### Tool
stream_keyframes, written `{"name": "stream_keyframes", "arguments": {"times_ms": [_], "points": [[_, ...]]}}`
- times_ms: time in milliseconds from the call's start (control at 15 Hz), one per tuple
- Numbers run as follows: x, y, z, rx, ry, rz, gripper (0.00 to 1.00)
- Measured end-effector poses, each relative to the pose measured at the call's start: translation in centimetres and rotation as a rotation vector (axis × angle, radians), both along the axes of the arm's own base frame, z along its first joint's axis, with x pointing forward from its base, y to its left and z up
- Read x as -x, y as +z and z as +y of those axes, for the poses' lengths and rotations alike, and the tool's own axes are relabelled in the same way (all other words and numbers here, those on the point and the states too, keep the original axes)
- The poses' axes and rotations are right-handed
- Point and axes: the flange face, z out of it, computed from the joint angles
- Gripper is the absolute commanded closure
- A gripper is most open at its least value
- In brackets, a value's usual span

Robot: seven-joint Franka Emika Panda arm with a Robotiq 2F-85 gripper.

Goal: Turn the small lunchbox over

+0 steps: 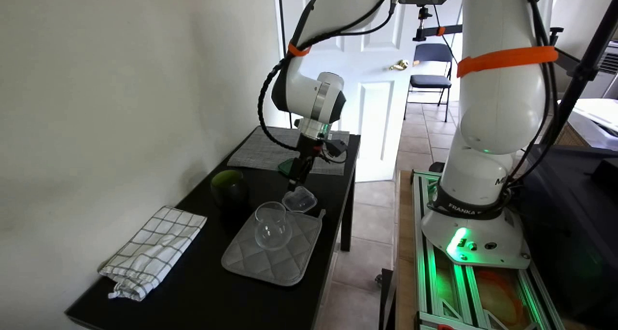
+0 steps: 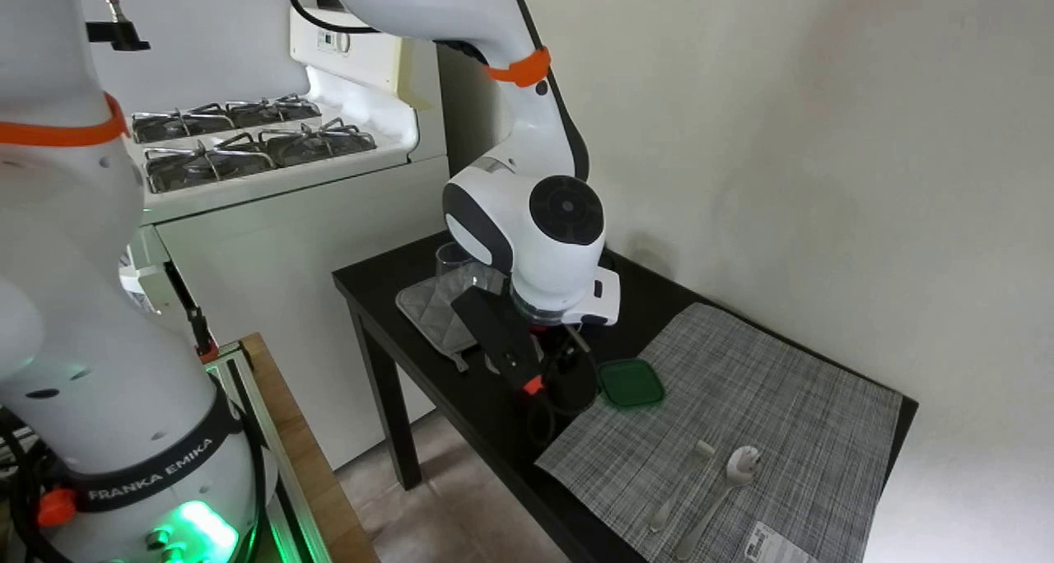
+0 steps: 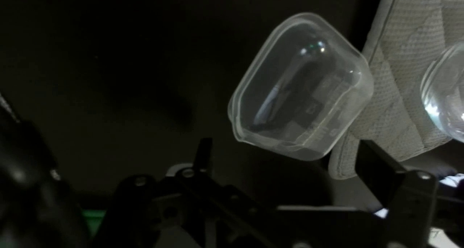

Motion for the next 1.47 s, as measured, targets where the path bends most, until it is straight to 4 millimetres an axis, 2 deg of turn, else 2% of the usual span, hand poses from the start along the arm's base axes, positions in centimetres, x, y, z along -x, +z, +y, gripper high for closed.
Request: {"name": "stream_keyframes", "arguments": {"times_ms": [333, 400, 467, 533, 733, 1000, 1467], "points": [[-0.3, -1.2, 1.0, -0.062, 0.036, 0.033, 0.0], [-0.3, -1.5, 1.0, -0.067, 0.045, 0.042, 0.06], [-0.3, -1.7, 1.1, -0.068, 0.053, 0.053, 0.26], [-0.4, -1.8, 1.1, -0.064, 0.061, 0.062, 0.31], [-0.8, -1.8, 1.1, -0.053, 0.074, 0.076, 0.38], [-1.4, -1.1, 0.7, -0.044, 0.075, 0.072, 0.58], [-1.5, -0.6, -0.1, -0.075, 0.064, 0.085, 0.72]]}}
